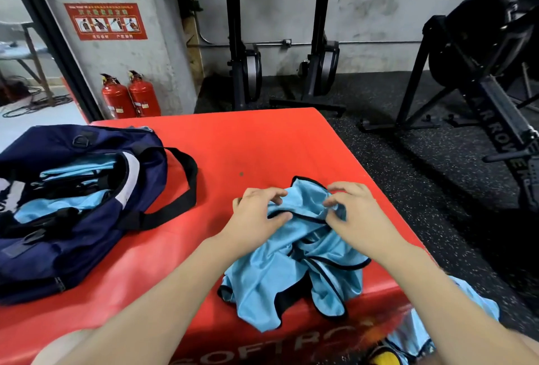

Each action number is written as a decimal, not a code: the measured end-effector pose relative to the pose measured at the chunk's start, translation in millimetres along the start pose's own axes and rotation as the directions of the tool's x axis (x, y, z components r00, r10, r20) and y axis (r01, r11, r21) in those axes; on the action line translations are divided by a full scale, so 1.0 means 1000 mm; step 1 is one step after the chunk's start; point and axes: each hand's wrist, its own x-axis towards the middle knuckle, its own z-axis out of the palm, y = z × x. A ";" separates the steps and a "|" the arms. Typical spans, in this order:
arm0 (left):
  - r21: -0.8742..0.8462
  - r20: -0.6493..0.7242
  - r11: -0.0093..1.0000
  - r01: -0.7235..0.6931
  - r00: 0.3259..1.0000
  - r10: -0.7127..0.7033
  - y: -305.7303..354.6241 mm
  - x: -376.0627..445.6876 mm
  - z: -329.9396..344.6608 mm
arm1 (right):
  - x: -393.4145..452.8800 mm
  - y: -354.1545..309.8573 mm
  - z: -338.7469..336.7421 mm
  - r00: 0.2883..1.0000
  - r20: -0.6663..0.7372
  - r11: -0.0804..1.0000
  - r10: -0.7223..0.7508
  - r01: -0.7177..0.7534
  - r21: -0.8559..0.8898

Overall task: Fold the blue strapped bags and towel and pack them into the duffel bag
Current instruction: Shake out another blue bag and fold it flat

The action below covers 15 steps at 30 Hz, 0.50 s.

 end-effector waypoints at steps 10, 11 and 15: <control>-0.152 -0.156 0.986 -0.063 0.987 0.039 0.011 -0.003 0.006 | 0.005 -0.038 0.012 0.992 0.112 0.995 -0.059 0.068 -0.077; -0.214 -0.157 0.975 -0.057 0.987 0.023 0.012 -0.005 0.005 | 0.007 -0.038 0.010 0.997 0.059 0.998 -0.047 0.049 -0.030; -0.363 -0.148 0.931 -0.026 0.989 -0.030 0.011 -0.011 -0.008 | 0.014 -0.029 0.004 0.997 -0.071 0.990 0.026 -0.016 0.139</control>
